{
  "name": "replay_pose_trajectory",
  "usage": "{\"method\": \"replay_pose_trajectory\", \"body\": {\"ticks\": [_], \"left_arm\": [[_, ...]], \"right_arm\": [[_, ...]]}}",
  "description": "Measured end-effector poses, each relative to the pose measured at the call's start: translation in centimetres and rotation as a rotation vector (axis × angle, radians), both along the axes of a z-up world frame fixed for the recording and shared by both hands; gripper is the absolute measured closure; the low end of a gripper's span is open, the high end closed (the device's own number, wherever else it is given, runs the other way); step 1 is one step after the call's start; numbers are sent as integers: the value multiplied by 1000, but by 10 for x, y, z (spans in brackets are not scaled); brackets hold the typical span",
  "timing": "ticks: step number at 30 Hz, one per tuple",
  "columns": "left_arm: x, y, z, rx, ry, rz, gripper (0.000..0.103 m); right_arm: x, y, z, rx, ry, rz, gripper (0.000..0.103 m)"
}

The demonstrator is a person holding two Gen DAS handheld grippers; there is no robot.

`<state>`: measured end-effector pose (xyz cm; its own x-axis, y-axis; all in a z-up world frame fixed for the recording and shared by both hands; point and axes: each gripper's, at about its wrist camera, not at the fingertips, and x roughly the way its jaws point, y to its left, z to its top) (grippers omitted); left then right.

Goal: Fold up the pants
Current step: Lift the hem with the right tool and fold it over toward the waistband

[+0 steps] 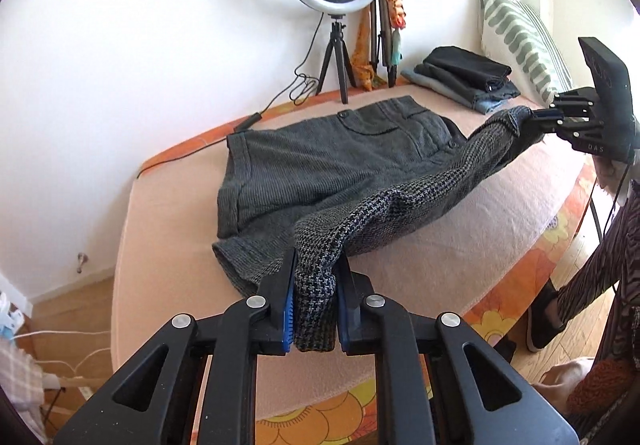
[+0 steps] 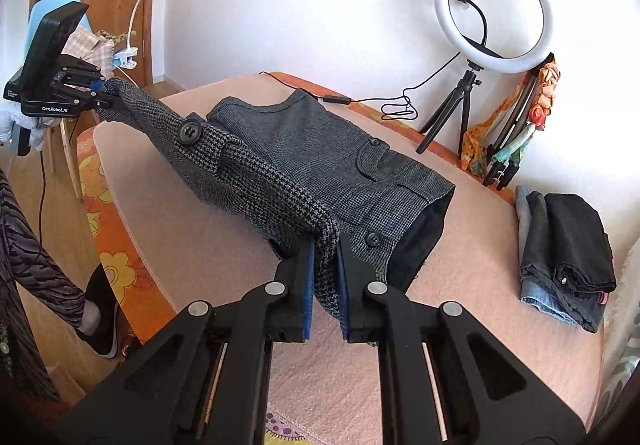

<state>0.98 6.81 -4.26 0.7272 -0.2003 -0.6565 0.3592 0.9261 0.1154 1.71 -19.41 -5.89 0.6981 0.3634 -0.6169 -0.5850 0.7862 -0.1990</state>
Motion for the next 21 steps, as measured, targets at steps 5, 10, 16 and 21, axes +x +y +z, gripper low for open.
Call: {"method": "replay_pose_trajectory", "body": {"ticks": [5,10,16,21], "left_arm": [[17,3,32,-31,-78,7,89],[42,8,59,-43,-132,-12,90],[78,12,80,-25,-142,-23,90],[111,17,82,1,-113,-45,90]], "right_arm": [[4,-4,25,37,-36,-14,93],[14,-7,53,49,-82,-20,94],[47,-1,87,24,-109,-27,94],[85,3,98,-16,-101,-34,94]]}}
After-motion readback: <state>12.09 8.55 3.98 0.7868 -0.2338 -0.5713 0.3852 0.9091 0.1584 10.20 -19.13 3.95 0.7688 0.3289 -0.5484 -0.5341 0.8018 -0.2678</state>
